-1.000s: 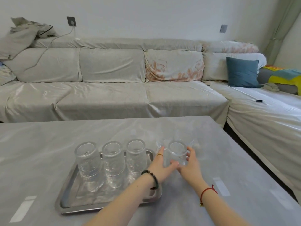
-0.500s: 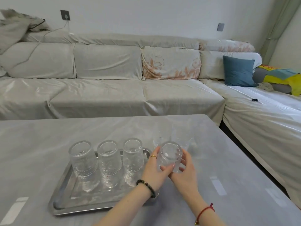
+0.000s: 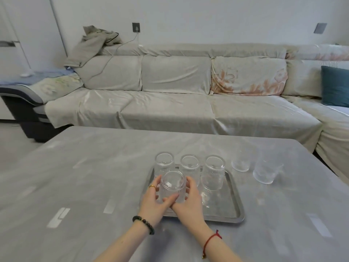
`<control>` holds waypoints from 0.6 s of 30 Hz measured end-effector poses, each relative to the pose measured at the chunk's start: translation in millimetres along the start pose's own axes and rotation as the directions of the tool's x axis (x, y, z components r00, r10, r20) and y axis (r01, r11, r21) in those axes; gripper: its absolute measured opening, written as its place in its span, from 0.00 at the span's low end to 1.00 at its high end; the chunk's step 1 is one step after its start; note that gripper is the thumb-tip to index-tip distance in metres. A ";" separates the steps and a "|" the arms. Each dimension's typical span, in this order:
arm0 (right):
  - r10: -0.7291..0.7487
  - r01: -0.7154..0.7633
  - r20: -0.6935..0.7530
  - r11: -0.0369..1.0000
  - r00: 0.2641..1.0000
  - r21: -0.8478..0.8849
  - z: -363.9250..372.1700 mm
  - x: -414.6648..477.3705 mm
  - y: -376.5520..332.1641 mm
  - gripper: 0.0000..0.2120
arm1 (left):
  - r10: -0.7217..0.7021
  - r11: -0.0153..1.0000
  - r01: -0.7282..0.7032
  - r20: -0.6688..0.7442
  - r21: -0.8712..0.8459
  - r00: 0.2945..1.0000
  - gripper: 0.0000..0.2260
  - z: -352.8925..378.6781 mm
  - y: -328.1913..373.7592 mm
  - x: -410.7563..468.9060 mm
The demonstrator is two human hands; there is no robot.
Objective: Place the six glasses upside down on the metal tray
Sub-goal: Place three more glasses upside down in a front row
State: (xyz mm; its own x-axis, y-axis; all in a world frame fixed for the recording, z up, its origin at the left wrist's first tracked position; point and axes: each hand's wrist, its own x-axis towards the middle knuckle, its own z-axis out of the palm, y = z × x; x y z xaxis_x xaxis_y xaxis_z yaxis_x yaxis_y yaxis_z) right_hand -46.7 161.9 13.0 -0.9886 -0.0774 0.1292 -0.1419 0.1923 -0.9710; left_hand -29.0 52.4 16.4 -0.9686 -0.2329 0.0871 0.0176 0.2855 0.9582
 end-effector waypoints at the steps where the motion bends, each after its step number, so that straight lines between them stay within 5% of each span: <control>1: -0.005 0.005 0.006 1.000 1.000 -0.002 8.7 1.9 -0.2 0.30 | 0.006 1.000 -0.006 0.000 0.003 1.000 0.28 -8.1 -3.0 2.6; 18: 0.046 -0.021 0.100 0.971 0.994 -0.240 38.0 18.5 11.1 0.39 | 0.057 0.991 -0.062 0.047 0.118 0.997 0.24 -29.4 -29.8 25.3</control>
State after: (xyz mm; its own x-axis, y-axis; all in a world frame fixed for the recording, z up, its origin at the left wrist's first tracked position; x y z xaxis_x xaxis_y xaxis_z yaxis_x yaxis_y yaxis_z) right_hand -64.7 125.4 -3.0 -0.9841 -0.1656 0.0639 -0.1294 0.4230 -0.8968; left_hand -46.7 10.6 -2.0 -0.9767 -0.1719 0.1284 0.0483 0.4072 0.9121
